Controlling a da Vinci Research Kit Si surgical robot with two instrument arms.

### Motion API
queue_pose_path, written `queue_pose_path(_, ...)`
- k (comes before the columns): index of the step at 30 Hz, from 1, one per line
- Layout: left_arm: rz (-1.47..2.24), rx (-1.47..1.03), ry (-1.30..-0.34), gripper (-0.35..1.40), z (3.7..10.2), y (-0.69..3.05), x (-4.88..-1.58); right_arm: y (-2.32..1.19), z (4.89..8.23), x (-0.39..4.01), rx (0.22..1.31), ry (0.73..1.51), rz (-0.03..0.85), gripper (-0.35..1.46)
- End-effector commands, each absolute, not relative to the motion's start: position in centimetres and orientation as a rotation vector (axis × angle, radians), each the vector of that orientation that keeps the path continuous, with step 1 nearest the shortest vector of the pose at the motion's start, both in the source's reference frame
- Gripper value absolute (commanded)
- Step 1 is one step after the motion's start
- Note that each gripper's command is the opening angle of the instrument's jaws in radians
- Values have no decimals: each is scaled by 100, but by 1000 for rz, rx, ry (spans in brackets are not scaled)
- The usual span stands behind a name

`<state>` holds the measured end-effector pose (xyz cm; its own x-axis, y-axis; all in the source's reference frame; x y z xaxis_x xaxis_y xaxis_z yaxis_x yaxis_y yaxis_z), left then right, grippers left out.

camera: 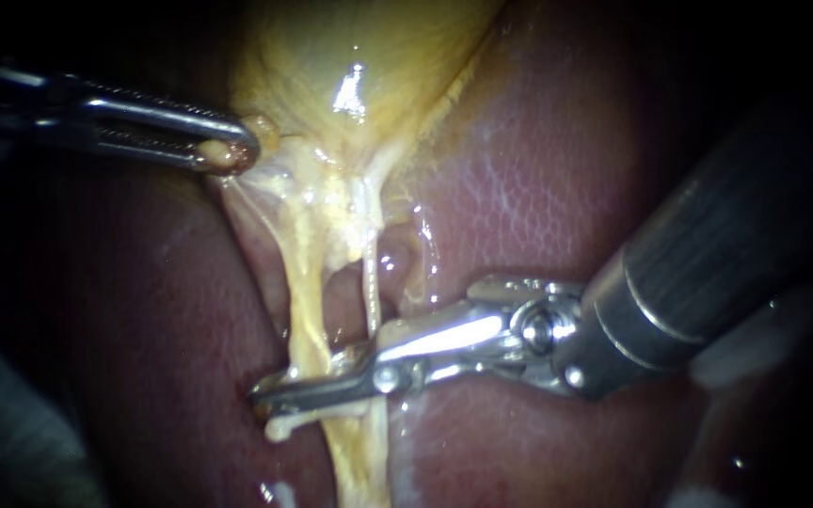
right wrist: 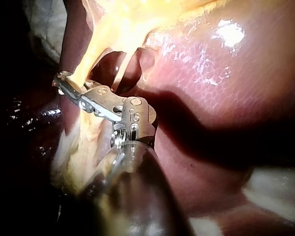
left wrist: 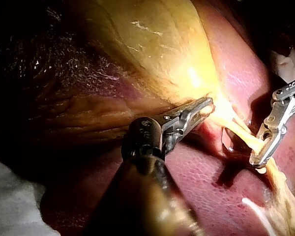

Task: Going back second clip left tube

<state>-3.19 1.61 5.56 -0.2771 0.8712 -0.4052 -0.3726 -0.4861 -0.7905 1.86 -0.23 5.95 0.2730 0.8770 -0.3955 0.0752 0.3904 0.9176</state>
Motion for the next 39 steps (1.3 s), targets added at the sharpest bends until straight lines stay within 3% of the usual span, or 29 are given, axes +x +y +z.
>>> queue_pose_path(1,1873,-1087,-722,-35,555,161,-318,-25,597,185,1035,1176,691,-35)
queue_pose_path(4,1873,-1087,-722,-35,555,161,-318,-25,598,188,1023,1187,677,15)
queue_pose_path(7,1873,-1087,-722,-35,555,161,-318,-26,602,193,1020,1187,678,37)
queue_pose_path(21,1873,-1088,-722,-35,555,160,-318,-24,638,174,920,1204,635,44)
queue_pose_path(29,1874,-1088,-723,-35,555,160,-317,-21,613,142,830,1237,488,48)
queue_pose_path(39,1874,-1088,-723,-35,556,161,-317,-14,582,126,768,1269,440,50)
